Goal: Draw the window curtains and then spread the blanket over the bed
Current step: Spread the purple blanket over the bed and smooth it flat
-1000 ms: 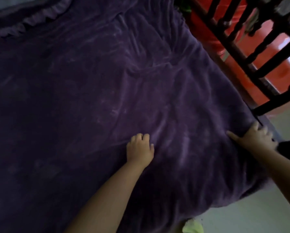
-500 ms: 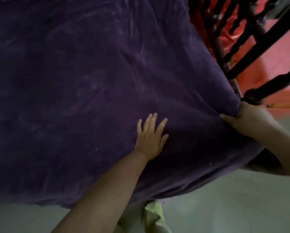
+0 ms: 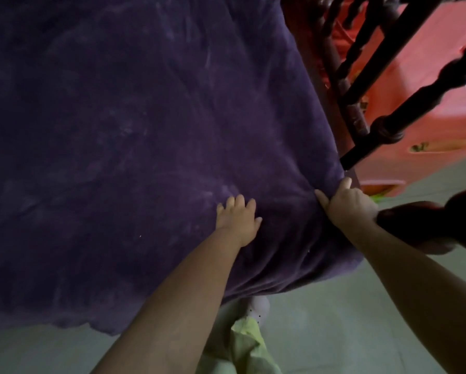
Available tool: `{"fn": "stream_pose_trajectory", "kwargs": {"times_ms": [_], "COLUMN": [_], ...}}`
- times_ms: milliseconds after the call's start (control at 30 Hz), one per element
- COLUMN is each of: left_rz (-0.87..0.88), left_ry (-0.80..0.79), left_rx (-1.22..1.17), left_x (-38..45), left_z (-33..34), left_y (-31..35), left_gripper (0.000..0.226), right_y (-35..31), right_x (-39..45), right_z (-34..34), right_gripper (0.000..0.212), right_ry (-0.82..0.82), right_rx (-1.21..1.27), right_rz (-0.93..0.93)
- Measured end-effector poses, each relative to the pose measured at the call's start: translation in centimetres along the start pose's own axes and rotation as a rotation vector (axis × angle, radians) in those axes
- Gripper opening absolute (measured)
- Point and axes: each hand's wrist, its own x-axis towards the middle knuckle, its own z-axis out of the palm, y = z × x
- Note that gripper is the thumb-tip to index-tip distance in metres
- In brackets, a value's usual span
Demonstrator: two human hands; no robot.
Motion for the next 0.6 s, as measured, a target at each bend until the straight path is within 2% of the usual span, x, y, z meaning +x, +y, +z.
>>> {"fn": "stream_pose_trajectory", "kwargs": {"times_ms": [233,367,500,600], "left_rz": [-0.02,-0.119,-0.212,-0.258], "left_ry": [0.095,0.172,0.227,0.277], "left_rx": [-0.003,-0.007,-0.02,-0.09], "left_x": [-0.2,-0.3,0.3,0.8], "left_z": [-2.2,-3.2,-4.2,-4.4], "left_y": [-2.5,-6.2,-10.0,-12.0], "left_gripper": [0.041,0.042,0.045,0.049], "right_y": [0.0,-3.1,-8.2,-11.6], "right_x": [-0.3,-0.5,-0.8,-1.0], "right_z": [0.6,-0.4,-0.9,-1.4], "right_gripper": [0.072,0.05,0.049,0.054], "right_ry": [0.0,-0.048,-0.01,-0.053], "right_rx": [-0.174,-0.319,-0.329,-0.271], "right_rz": [-0.037,-0.06,-0.307,-0.484]}}
